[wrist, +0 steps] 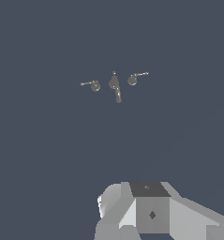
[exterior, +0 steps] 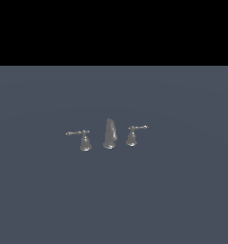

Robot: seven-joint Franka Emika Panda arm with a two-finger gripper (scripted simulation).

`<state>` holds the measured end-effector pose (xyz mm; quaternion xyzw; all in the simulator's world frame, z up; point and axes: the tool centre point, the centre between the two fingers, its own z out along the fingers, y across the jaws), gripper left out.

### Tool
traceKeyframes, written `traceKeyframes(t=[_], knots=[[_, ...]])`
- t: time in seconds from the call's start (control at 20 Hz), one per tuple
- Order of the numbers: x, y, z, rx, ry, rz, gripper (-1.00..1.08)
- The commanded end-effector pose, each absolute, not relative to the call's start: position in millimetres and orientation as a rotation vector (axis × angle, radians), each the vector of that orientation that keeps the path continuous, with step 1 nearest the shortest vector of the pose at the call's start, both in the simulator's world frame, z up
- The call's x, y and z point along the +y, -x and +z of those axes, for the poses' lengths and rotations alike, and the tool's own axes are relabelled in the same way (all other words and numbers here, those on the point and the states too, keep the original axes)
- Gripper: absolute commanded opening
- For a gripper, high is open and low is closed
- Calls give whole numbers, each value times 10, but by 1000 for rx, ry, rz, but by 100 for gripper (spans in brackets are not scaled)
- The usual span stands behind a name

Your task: Turn on the faucet by rotating a designated handle.

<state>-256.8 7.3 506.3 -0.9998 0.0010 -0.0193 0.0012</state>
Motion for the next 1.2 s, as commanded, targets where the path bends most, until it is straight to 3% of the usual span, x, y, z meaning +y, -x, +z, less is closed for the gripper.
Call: traceKeyframes(t=[0.0,0.55,1.15], knots=[[73,2568,5063,3,3139,-61,-100],[202,2515,4865,106,3137,-58,-100],[606,2284,4207,443,3107,-49,-100]])
